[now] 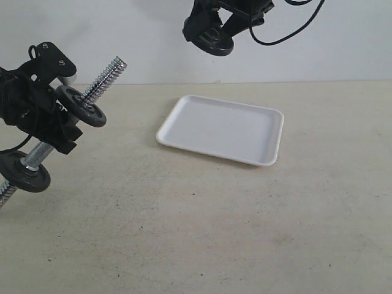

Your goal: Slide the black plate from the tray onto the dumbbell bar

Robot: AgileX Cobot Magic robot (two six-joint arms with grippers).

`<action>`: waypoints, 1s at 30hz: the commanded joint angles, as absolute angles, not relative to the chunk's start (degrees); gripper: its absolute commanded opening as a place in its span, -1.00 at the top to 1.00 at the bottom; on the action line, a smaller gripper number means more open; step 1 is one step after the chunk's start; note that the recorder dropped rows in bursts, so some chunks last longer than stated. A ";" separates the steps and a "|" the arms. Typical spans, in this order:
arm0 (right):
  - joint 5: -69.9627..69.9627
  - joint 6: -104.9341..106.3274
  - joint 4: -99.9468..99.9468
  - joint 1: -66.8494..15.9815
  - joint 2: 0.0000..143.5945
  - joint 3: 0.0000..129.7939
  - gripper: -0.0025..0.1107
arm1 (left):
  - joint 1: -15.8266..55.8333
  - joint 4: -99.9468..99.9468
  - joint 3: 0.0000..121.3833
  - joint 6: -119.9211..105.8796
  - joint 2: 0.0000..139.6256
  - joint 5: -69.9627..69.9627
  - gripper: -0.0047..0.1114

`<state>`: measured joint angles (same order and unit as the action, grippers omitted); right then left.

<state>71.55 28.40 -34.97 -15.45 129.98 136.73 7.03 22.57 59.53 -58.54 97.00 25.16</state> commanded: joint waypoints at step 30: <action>69.96 26.88 -33.53 -15.37 128.21 137.23 0.96 | 6.92 25.96 61.34 -58.77 93.32 19.74 0.84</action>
